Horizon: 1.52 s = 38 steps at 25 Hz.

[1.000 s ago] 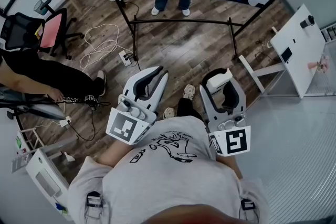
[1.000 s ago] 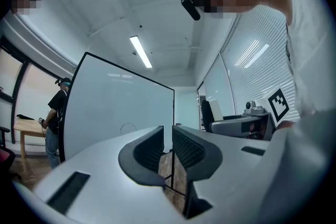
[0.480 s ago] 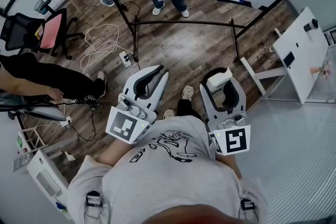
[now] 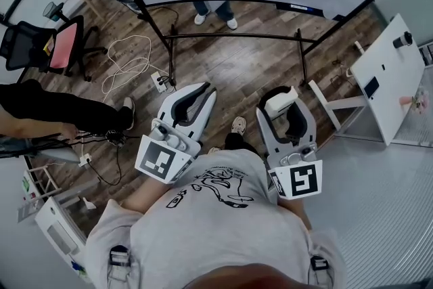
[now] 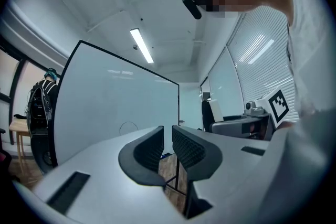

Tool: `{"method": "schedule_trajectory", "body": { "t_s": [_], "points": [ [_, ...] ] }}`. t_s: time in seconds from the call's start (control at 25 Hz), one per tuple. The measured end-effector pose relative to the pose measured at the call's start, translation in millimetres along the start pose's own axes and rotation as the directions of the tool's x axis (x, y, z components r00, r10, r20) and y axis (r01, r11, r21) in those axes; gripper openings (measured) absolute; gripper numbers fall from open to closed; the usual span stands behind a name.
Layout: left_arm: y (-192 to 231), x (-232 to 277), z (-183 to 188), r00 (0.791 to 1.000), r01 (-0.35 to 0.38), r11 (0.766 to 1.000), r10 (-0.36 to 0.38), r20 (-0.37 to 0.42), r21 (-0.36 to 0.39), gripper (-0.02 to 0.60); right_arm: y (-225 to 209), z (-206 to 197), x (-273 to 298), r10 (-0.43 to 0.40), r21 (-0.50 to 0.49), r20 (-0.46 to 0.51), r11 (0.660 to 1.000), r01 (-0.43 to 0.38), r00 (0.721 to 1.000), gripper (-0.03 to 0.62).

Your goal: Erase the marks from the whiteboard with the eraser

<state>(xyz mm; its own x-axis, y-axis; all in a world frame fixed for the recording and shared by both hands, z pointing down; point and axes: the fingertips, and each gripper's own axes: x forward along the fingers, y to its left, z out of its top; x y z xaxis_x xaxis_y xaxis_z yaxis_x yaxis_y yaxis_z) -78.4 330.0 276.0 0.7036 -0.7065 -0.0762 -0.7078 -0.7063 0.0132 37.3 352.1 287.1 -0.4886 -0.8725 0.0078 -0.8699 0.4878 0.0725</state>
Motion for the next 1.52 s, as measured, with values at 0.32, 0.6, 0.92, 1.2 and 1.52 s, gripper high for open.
{"method": "schedule_trajectory", "body": {
  "t_s": [0.32,0.6,0.92,1.2,1.52],
  "points": [
    [12,55,3,1.0,-0.007,1.0,0.007,-0.001,0.007,0.061,-51,1,27,0.014,-0.002,0.0,1.0,-0.014,1.0,0.261],
    [22,108,-1,0.999,-0.024,1.0,0.025,-0.028,0.014,0.061,-101,-4,52,0.026,-0.002,-0.014,1.0,-0.026,1.0,0.259],
    [31,175,-7,0.999,-0.042,0.999,0.042,-0.028,0.014,0.061,-161,-13,79,0.045,-0.011,-0.03,0.999,-0.045,0.999,0.259],
    [38,219,-10,0.997,-0.072,0.997,0.072,-0.023,0.02,0.061,-201,-21,102,0.072,-0.02,-0.043,0.997,-0.073,0.996,0.259],
    [48,231,-22,0.993,-0.105,0.994,0.105,-0.06,0.006,0.061,-215,-31,119,0.092,-0.012,-0.054,0.996,-0.093,0.994,0.259]
  ]
}}
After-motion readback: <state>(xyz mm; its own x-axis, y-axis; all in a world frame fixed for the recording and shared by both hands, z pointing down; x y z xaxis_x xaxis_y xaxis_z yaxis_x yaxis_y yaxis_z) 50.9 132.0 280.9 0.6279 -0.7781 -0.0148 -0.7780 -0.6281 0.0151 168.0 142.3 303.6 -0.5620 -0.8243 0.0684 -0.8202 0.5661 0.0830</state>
